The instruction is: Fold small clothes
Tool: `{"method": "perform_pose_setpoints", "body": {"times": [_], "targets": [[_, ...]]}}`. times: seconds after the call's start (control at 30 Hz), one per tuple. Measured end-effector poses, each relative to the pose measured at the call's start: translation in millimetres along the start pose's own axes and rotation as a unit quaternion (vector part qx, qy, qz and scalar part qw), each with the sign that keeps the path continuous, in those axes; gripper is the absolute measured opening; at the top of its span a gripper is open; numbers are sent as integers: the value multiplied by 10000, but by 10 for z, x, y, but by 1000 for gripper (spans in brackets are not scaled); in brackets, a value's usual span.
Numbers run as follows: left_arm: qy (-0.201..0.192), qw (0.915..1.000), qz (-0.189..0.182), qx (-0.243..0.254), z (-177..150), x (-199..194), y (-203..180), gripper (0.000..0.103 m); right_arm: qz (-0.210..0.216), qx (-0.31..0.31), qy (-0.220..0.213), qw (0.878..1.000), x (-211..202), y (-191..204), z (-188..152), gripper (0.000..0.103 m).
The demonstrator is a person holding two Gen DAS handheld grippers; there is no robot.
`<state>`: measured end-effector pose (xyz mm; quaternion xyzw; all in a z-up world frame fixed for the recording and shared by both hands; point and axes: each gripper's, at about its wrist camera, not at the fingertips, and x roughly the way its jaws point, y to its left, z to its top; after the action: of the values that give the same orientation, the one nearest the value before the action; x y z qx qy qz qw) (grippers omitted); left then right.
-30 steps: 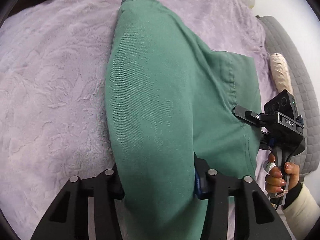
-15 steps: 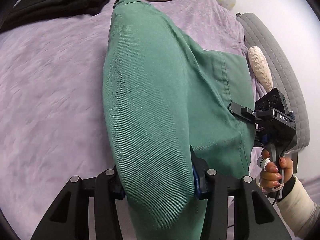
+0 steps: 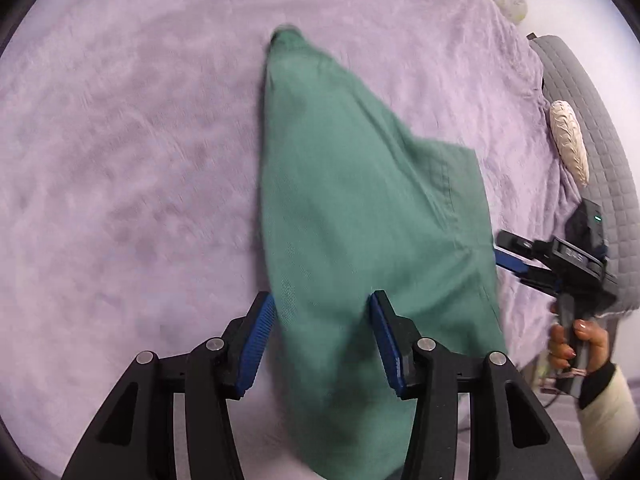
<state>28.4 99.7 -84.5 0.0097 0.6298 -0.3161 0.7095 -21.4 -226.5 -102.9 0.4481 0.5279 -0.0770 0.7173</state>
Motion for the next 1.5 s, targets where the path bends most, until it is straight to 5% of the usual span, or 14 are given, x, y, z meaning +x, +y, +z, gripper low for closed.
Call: {"method": "perform_pose_setpoints", "body": {"times": [0.2, 0.27, 0.33, 0.5, 0.7, 0.87, 0.97, 1.1, 1.23, 1.4, 1.5], "targets": [[-565, 9965, 596, -154, 645, 118, 118, 51, 321, -370, 56, 9988, 216, 359, 347, 57], [-556, 9947, 860, -114, 774, 236, 131, 51, -58, -694, 295, 9971, 412, 465, 350, 14], [-546, 9948, 850, -110, 823, 296, 94, 51, -380, -1056, 278, 9933, 416, 490, 300, 12], [-532, 9942, 914, 174, 787, 433, -114, 51, -711, -947, 341, 9924, 486, 187, 283, 12], [-407, 9876, 1404, 566, 785, 833, -312, 67, -691, -555, 450, 9950, 625, -122, 285, 13], [-339, 9885, 1387, 488, 717, 563, -252, 71, -159, -183, 477, 9986, 306, -261, 188, 23], [-307, 9891, 1330, 561, 527, 338, -240, 71, -25, -324, 504, 9982, 12, -299, -10, 26], [-155, 9918, 1099, 635, 151, 142, -307, 71, 49, -419, 609, 9972, -233, -322, -369, 46], [63, 9921, 904, 866, -290, 97, -482, 71, 9, -257, 748, 9969, -307, -436, -752, 46], [511, 9873, 1122, 1000, -819, 316, -476, 71, -24, 14, 803, 9968, -382, -535, -1076, 46], [514, 9894, 1083, 822, -987, 320, -390, 83, -71, -57, 758, 9971, -449, -470, -1194, 46]]}}
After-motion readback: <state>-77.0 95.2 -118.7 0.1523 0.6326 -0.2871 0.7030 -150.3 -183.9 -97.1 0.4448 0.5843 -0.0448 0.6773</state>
